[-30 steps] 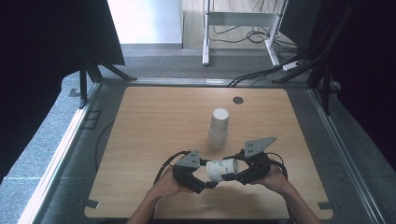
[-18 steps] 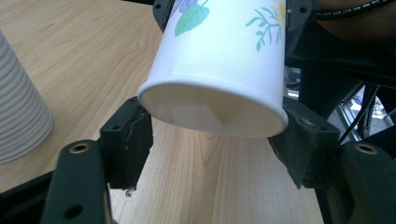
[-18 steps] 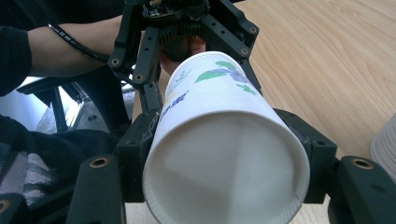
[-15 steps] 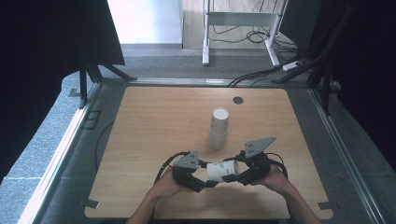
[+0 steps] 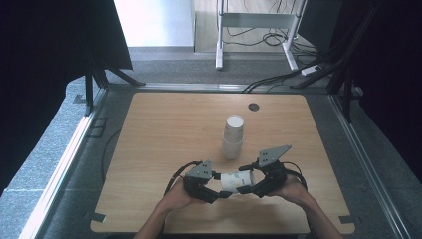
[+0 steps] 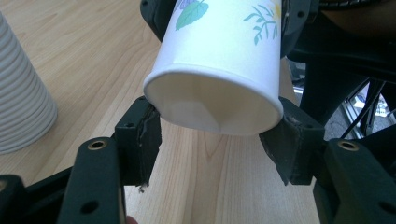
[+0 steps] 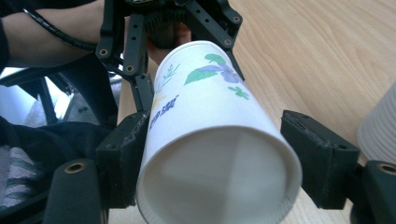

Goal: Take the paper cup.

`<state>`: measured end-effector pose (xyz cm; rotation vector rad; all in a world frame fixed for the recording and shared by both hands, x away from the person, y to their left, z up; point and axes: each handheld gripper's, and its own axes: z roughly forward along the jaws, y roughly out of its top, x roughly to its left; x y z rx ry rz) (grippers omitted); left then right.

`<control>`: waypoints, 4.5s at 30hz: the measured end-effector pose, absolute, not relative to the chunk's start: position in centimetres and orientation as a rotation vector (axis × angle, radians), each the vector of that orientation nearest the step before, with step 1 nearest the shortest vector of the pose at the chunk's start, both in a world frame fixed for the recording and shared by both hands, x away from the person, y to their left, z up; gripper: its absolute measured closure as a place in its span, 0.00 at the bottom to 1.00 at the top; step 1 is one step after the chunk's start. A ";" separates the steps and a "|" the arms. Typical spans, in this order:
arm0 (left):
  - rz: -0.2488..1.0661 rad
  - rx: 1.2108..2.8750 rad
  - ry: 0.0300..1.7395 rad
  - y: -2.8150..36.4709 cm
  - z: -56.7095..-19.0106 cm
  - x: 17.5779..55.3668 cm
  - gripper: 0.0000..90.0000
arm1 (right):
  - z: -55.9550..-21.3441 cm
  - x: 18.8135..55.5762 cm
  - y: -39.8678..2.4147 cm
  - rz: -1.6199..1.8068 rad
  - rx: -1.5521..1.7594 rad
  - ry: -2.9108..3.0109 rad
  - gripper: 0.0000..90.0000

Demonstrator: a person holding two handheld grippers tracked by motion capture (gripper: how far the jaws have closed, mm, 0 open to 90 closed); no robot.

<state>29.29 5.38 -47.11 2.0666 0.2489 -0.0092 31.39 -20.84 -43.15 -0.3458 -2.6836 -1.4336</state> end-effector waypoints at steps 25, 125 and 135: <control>0.098 2.465 0.237 4.2 -43.5 31.2 0.43 | -41.8 31.4 -19.0 -1.053 -0.286 -3.055 0.15; 0.006 2.152 0.400 4.7 -41.8 32.5 0.40 | -45.0 31.8 -20.4 -1.346 -0.501 -2.920 0.14; 0.069 2.201 0.443 5.2 -41.2 32.9 0.40 | -45.0 31.9 -21.9 -1.369 -0.570 -2.920 0.14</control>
